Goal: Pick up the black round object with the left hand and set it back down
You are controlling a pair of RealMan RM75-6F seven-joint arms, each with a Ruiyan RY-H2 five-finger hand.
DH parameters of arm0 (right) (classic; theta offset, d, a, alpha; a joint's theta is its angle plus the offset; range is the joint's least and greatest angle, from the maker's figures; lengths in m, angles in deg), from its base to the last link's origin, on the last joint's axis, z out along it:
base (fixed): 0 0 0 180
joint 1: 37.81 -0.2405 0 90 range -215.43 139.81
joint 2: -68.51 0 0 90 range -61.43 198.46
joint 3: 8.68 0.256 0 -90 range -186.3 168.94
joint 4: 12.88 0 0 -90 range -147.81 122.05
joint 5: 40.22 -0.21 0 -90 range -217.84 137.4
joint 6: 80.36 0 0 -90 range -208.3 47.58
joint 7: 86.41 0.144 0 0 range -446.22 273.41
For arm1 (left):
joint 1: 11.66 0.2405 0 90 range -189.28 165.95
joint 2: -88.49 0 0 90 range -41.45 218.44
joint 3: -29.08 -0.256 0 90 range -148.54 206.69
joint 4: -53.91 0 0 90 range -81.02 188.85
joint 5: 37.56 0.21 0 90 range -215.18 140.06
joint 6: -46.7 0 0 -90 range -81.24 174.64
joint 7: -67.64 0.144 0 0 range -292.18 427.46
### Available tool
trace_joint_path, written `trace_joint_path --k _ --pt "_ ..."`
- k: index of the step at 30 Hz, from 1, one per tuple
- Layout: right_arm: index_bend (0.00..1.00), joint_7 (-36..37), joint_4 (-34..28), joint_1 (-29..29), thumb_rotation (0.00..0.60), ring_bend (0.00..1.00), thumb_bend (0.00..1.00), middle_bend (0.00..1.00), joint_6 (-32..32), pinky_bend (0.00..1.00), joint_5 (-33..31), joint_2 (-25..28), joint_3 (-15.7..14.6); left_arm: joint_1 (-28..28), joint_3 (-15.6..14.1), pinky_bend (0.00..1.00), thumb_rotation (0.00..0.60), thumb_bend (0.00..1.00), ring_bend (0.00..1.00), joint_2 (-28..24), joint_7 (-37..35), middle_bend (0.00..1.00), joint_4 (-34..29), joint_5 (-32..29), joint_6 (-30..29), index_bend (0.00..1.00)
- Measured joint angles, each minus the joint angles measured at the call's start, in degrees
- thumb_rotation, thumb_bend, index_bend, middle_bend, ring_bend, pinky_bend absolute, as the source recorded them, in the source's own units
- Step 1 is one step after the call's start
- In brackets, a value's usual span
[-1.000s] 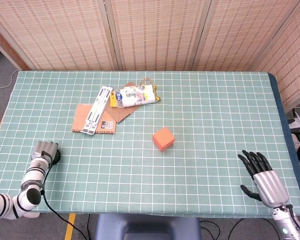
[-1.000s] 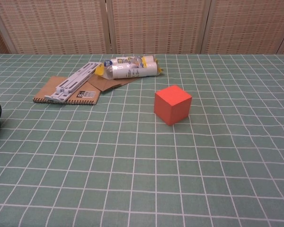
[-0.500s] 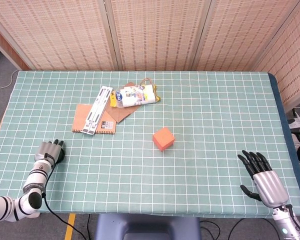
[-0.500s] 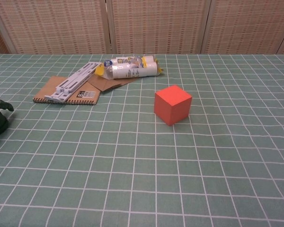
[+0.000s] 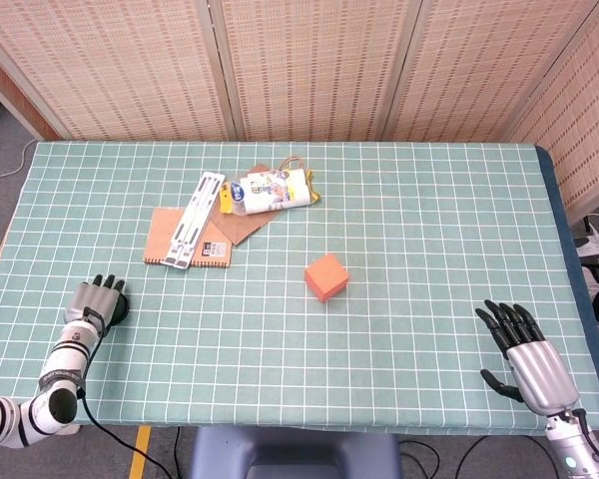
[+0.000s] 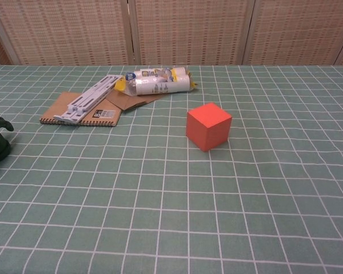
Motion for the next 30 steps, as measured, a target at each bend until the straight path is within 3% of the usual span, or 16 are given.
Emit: trace_joint_path --k 8,13,17,22,30 --pt "0.00 -0.02 -0.35 0.13 0.600 0.00 0.18 0.00 -0.23 0.00 0.16 0.04 -0.12 1.89 0.08 0.33 0.600 0.40 0.01 -0.54 -1.57 0.01 -0.57 6.21 -2.49 0.04" --pt "0.00 0.09 -0.31 0.15 0.600 0.00 0.18 0.00 -0.15 0.00 0.37 0.06 -0.27 3.91 0.03 0.48 0.600 0.40 0.18 -0.40 -2.81 0.23 -0.05 10.21 -4.34 0.25" --pt "0.00 0.26 -0.29 0.18 0.600 0.00 0.18 0.00 -0.36 0.00 0.45 0.10 -0.25 5.21 0.23 0.53 0.600 0.40 0.23 -0.32 -3.34 0.29 0.65 11.96 -4.73 0.33" --pt "0.00 0.43 -0.31 0.29 0.600 0.00 0.18 0.00 -0.60 0.00 0.46 0.17 -0.19 6.20 0.97 0.63 0.600 0.39 0.35 0.03 -4.22 0.42 1.53 13.71 -4.90 0.46" --pt "0.00 -0.14 -0.18 0.14 0.600 0.00 0.18 0.00 -0.05 0.00 0.28 -0.12 -0.20 7.66 2.35 0.66 0.600 0.38 0.39 -0.78 -6.00 0.47 0.82 16.53 -5.28 0.49"
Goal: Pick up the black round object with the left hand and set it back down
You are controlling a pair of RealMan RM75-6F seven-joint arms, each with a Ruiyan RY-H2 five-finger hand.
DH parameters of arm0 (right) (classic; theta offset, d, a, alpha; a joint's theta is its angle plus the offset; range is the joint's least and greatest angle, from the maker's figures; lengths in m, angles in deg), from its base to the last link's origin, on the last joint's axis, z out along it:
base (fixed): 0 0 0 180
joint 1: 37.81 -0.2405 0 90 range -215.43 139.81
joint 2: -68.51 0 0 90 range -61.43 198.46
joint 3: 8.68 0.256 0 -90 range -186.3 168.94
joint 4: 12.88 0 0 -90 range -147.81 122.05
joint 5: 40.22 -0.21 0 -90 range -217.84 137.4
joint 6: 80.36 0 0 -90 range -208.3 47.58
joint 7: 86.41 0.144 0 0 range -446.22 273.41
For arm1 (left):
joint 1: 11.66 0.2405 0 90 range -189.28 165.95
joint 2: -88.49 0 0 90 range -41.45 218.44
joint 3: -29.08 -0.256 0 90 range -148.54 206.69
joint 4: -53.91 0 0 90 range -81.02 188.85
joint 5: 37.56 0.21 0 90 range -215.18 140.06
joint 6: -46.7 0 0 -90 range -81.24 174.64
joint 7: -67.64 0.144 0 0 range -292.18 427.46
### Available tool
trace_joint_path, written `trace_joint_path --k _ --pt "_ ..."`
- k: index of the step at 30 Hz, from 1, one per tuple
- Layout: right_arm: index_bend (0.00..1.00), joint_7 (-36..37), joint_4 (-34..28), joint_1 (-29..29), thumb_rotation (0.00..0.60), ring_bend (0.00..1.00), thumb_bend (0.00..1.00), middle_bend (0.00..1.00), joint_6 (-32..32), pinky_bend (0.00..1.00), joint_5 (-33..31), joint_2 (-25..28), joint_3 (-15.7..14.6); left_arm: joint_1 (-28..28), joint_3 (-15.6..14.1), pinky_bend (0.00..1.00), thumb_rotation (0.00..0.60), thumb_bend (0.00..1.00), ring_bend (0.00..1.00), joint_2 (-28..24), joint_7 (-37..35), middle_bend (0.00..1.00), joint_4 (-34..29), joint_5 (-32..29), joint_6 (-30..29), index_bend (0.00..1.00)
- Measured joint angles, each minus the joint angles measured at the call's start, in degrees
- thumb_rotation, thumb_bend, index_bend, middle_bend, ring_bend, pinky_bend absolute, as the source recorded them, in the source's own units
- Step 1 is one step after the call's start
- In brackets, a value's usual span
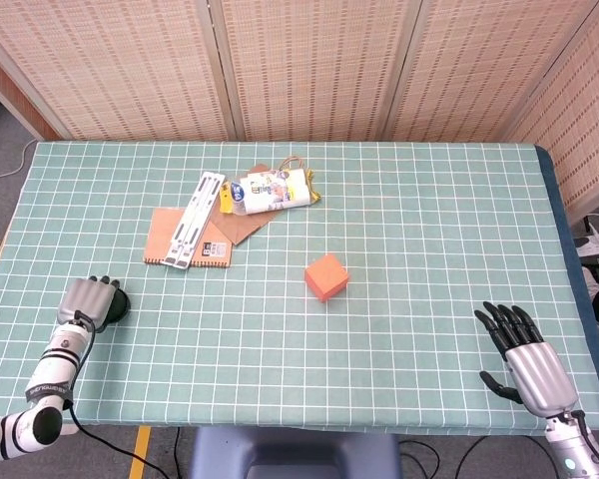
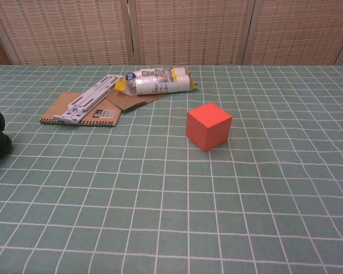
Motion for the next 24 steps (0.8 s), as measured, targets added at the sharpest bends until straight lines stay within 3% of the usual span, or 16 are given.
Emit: trace_joint_path --k 7,14,17,20,24 --pt "0.00 0.24 -0.17 0.22 0.600 0.00 0.18 0.00 -0.69 0.00 -0.01 0.21 0.20 0.82 0.84 0.68 0.600 0.38 0.41 -2.11 -0.87 0.47 -2.32 1.24 0.40 0.49" --pt "0.00 0.79 -0.33 0.41 0.600 0.00 0.18 0.00 -1.20 0.00 0.21 0.47 0.17 1.36 0.76 0.70 0.600 0.38 0.44 -0.12 1.02 0.50 0.23 0.92 0.35 0.49" --pt "0.00 0.82 -0.27 0.38 0.600 0.00 0.18 0.00 -1.08 0.00 0.15 0.47 0.20 1.81 0.89 0.72 0.600 0.38 0.47 0.22 1.40 0.50 0.19 1.45 -0.07 0.41" --pt "0.00 0.69 -0.19 0.25 0.600 0.00 0.18 0.00 -0.71 0.00 0.13 0.39 0.16 2.07 1.19 0.70 0.600 0.38 0.46 0.16 1.67 0.42 -0.40 1.95 -0.60 0.27" --pt "0.00 0.64 -0.21 0.26 0.600 0.00 0.18 0.00 -0.76 0.00 0.07 0.36 0.20 2.38 1.31 0.66 0.600 0.38 0.41 0.01 2.41 0.29 -0.83 2.26 -1.08 0.17"
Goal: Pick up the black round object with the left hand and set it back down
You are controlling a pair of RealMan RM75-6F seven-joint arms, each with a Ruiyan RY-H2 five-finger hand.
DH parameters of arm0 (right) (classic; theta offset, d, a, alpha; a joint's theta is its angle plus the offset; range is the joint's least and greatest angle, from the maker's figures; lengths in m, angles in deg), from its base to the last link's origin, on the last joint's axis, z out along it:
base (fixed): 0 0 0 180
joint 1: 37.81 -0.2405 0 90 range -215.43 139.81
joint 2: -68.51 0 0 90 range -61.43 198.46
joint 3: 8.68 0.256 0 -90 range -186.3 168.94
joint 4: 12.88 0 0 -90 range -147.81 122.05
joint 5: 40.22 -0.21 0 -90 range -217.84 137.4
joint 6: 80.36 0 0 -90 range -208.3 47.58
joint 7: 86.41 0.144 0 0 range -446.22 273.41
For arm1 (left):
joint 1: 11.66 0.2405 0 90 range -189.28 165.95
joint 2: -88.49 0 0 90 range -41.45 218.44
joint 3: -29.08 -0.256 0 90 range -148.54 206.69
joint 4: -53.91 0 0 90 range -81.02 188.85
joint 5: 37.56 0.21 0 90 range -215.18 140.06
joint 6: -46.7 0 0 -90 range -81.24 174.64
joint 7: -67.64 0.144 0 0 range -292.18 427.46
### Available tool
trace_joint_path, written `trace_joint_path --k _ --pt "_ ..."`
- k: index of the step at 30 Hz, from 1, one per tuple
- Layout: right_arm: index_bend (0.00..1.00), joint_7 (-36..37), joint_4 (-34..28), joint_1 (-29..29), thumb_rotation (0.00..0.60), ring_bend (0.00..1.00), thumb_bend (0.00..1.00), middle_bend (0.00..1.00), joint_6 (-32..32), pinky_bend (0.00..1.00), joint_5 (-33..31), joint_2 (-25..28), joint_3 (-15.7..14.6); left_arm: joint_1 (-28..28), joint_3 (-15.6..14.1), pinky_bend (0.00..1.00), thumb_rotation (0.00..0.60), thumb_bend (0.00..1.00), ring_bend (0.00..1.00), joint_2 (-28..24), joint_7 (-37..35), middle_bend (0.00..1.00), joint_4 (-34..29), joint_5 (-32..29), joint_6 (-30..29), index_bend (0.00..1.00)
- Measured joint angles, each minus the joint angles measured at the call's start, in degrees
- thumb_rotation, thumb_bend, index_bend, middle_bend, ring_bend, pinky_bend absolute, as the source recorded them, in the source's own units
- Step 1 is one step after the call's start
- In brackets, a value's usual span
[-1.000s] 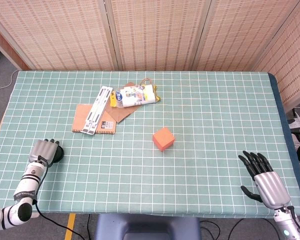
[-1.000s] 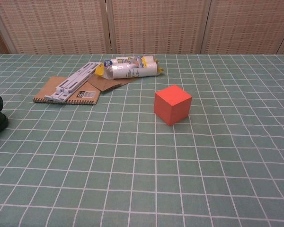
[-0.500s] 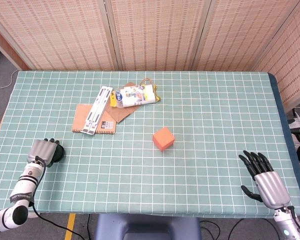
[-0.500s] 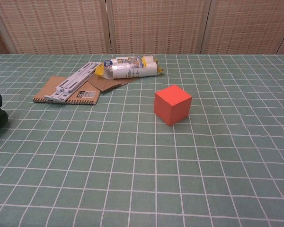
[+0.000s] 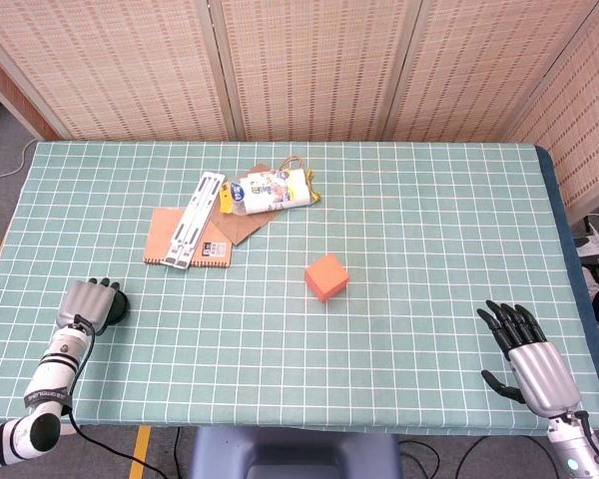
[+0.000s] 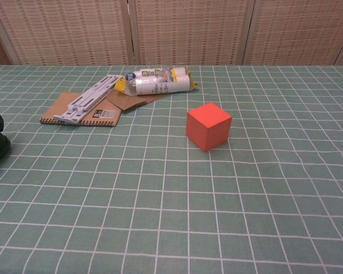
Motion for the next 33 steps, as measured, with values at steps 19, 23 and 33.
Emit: trace_joint_path --k 19,23,33 --pt "0.00 -0.07 0.07 -0.03 0.600 0.00 0.18 0.00 0.12 0.00 -0.03 -0.02 0.03 1.57 1.31 0.77 0.600 0.38 0.52 -0.31 0.60 0.52 -0.54 3.15 -2.42 0.43" --pt "0.00 -0.20 0.07 -0.03 0.600 0.00 0.18 0.00 0.10 0.00 -0.02 -0.05 0.05 2.09 1.84 0.77 0.600 0.38 0.52 -1.36 0.01 0.53 -2.03 3.65 -2.80 0.44" --pt "0.00 -0.02 -0.11 0.05 0.600 0.00 0.18 0.00 -0.07 0.00 0.12 0.10 -0.02 2.37 2.20 0.84 0.600 0.38 0.55 -1.41 0.93 0.54 -1.78 2.85 -1.60 0.43"
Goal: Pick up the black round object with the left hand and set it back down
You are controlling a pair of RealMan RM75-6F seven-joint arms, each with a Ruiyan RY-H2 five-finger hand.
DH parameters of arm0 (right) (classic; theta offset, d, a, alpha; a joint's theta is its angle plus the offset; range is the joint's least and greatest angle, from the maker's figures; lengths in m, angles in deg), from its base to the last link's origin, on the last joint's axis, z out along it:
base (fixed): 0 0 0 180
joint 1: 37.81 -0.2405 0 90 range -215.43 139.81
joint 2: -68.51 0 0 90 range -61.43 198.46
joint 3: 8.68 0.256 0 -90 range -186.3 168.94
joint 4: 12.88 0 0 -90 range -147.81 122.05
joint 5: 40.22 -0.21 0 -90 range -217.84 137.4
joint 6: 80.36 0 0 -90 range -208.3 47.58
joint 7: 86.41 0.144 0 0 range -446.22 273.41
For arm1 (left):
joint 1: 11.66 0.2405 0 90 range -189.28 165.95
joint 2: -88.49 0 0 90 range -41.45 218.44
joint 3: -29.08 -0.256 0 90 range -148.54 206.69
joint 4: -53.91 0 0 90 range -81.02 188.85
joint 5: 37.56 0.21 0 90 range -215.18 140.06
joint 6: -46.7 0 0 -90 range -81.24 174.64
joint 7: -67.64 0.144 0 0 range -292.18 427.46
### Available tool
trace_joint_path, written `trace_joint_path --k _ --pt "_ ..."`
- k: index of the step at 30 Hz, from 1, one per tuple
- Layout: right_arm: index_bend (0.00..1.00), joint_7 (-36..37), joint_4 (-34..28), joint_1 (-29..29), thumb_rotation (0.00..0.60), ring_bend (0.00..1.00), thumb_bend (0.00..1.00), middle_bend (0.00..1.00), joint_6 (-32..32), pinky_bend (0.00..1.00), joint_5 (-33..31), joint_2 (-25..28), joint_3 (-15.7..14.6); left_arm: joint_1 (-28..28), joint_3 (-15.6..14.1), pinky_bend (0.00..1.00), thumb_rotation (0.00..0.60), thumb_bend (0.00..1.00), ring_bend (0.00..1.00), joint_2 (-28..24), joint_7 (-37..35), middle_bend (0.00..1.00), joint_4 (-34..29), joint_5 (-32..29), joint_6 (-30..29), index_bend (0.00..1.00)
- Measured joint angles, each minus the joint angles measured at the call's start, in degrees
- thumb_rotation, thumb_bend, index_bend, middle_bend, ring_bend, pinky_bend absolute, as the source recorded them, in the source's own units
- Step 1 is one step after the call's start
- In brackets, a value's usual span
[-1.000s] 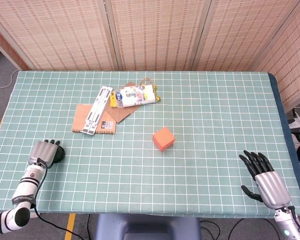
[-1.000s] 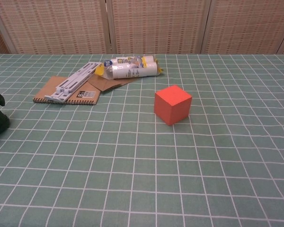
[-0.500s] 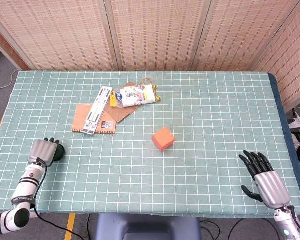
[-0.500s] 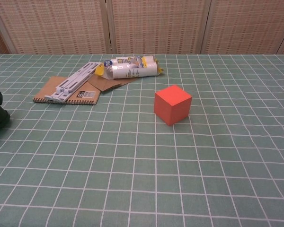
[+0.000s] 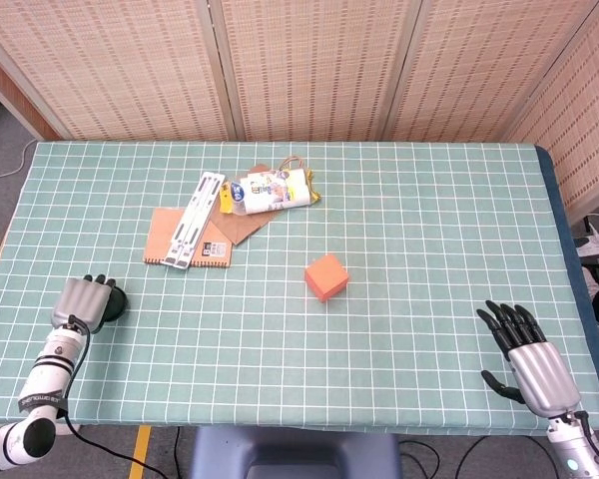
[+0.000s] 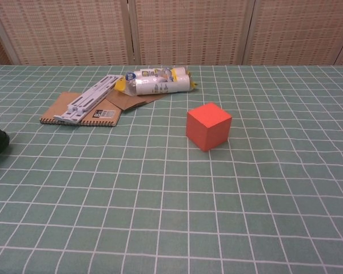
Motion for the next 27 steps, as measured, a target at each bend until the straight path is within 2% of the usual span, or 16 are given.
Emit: trace_joint_path --k 2,4,6,7,10,13,16,20,23,27 --pt "0.00 0.08 -0.01 0.02 0.600 0.00 0.18 0.00 -0.06 0.00 -0.02 0.02 0.02 0.03 -0.02 0.88 0.600 0.38 0.59 0.05 -0.06 0.56 0.05 0.08 0.08 0.43" --pt "0.00 0.30 -0.03 -0.03 0.600 0.00 0.18 0.00 0.00 0.00 0.03 0.05 -0.01 0.15 -0.31 0.89 0.600 0.38 0.61 0.41 -0.17 0.52 0.25 0.55 0.70 0.40" --pt "0.00 0.68 0.04 -0.15 0.600 0.00 0.18 0.00 0.24 0.00 0.14 0.16 -0.09 0.44 -0.38 0.87 0.600 0.39 0.55 0.68 -0.49 0.38 0.33 1.31 0.89 0.23" --pt "0.00 0.82 0.05 -0.17 0.600 0.00 0.18 0.00 0.21 0.00 0.17 0.20 -0.09 0.70 -0.19 0.83 0.600 0.39 0.51 0.74 -1.03 0.31 0.23 1.79 0.37 0.13" --pt "0.00 1.32 0.07 -0.20 0.600 0.00 0.18 0.00 0.11 0.00 0.15 0.36 -0.03 0.89 -0.09 0.67 0.600 0.39 0.41 0.57 -1.75 0.25 -0.14 2.11 -1.22 0.05" --pt "0.00 1.65 0.03 -0.18 0.600 0.00 0.18 0.00 -0.03 0.00 0.23 0.54 -0.05 1.05 -0.07 0.46 0.600 0.39 0.39 0.58 -1.90 0.23 -0.32 2.52 0.07 0.01" --pt "0.00 1.79 -0.03 -0.13 0.600 0.00 0.18 0.00 -0.21 0.00 0.42 0.64 -0.12 1.29 0.02 0.32 0.600 0.39 0.36 0.73 -2.11 0.22 -0.32 3.30 1.30 0.00" --pt "0.00 2.00 -0.03 -0.16 0.600 0.00 0.18 0.00 -0.24 0.00 0.44 0.73 -0.09 1.50 0.04 0.26 0.600 0.39 0.29 0.69 -1.44 0.20 -0.80 3.64 0.59 0.00" --pt "0.00 1.95 0.03 -0.23 0.600 0.00 0.18 0.00 -0.01 0.00 0.49 0.67 -0.16 1.71 0.28 0.24 0.600 0.39 0.35 0.58 -1.64 0.20 -0.96 4.13 0.28 0.00" --pt "0.00 1.60 0.08 -0.33 0.600 0.00 0.18 0.00 0.26 0.00 0.59 0.48 -0.27 2.17 0.49 0.25 0.600 0.39 0.51 0.35 -2.44 0.20 -1.14 6.23 -0.49 0.00"
